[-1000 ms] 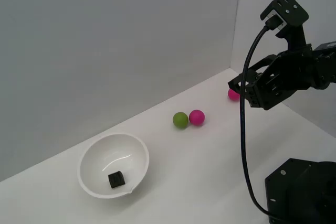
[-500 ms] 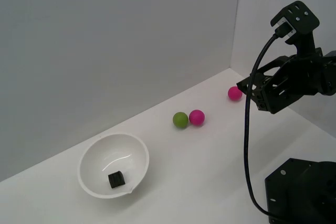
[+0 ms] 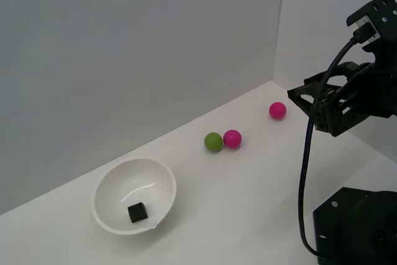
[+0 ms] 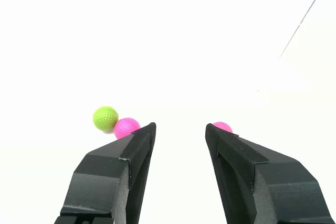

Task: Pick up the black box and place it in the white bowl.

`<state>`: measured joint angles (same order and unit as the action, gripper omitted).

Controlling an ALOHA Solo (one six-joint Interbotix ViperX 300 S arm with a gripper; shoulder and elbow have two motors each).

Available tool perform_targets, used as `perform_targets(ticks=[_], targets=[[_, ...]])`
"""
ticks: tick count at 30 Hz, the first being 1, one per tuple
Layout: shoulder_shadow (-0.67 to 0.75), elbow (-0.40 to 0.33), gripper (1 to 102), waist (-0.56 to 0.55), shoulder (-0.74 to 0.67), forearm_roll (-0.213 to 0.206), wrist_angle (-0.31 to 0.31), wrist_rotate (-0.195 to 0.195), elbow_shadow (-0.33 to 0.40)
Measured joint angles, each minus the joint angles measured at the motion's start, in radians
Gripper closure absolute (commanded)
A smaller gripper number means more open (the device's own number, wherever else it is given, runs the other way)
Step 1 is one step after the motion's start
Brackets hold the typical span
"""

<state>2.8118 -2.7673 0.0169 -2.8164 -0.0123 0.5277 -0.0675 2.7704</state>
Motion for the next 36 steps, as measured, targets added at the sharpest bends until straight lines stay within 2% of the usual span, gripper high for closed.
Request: perform_targets(ticks=[36], targets=[[0.052, -0.002, 51, -0.018, -0.052, 0.000, 0.000, 0.000, -0.002]])
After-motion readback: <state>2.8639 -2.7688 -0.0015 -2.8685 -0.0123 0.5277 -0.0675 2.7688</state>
